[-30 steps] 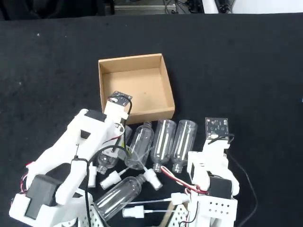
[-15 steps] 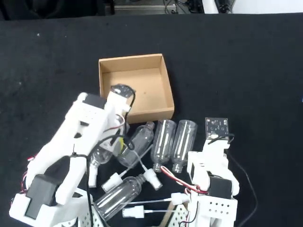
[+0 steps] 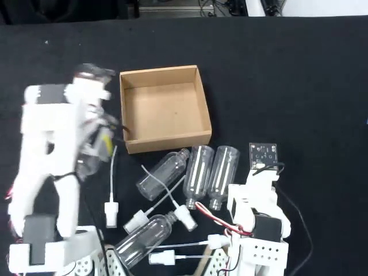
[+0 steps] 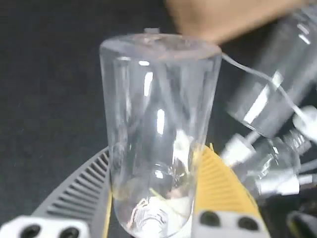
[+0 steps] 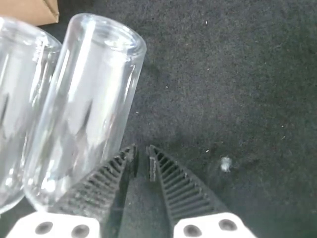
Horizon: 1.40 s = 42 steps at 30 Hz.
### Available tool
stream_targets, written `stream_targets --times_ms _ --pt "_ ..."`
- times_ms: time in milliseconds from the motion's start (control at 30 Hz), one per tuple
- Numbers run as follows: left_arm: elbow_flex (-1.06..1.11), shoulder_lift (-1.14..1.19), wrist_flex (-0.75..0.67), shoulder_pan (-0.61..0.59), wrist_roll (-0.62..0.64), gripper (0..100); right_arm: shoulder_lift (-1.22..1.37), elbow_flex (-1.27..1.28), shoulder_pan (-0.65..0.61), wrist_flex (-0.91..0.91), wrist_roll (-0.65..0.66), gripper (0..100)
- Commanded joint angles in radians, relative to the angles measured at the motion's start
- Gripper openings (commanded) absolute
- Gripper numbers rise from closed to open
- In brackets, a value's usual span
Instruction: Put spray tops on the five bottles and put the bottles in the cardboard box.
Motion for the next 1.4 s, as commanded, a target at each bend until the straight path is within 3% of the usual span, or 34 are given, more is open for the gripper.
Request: stream_targets --times_ms 0,133,267,433,533,633,833,1000,1233,1367 --pt "-0.050 0.006 -0.054 -0.294 0.081 12 -0.094 -0.005 -0.012 0.011 0.003 1.1" --pt "0.074 0.006 -0.229 -0.549 0.204 12 -0.094 -0.005 -0.014 -0.015 0.008 1.2" --pt "0.252 0.003 -0.402 -0.707 0.241 12 -0.094 -0.005 -0.012 -0.190 0.017 1.2" --pt "0.463 0.005 -0.614 -0.817 0.242 12 -0.094 -0.008 -0.006 -0.365 0.253 11.8" --pt "0.538 0.003 -0.643 -0.832 0.242 21 -0.094 -0.036 -0.018 -0.379 0.339 20.3" --pt "0.539 0.005 -0.609 -0.837 0.242 30 -0.085 -0.124 -0.063 -0.318 0.361 22.1" --pt "0.375 -0.003 -0.457 -0.832 0.235 28 -0.082 -0.374 -0.190 -0.118 0.367 22.2" --pt "0.140 0.006 -0.308 -0.820 0.184 28 0.028 -0.516 -0.239 -0.080 0.367 22.2" --pt "0.039 0.048 -0.446 -0.774 -0.044 28 0.403 -0.699 -0.384 -0.100 0.364 22.2" --pt "0.038 0.170 -0.546 -0.776 -0.104 28 0.542 -0.733 -0.519 -0.127 0.276 22.2"
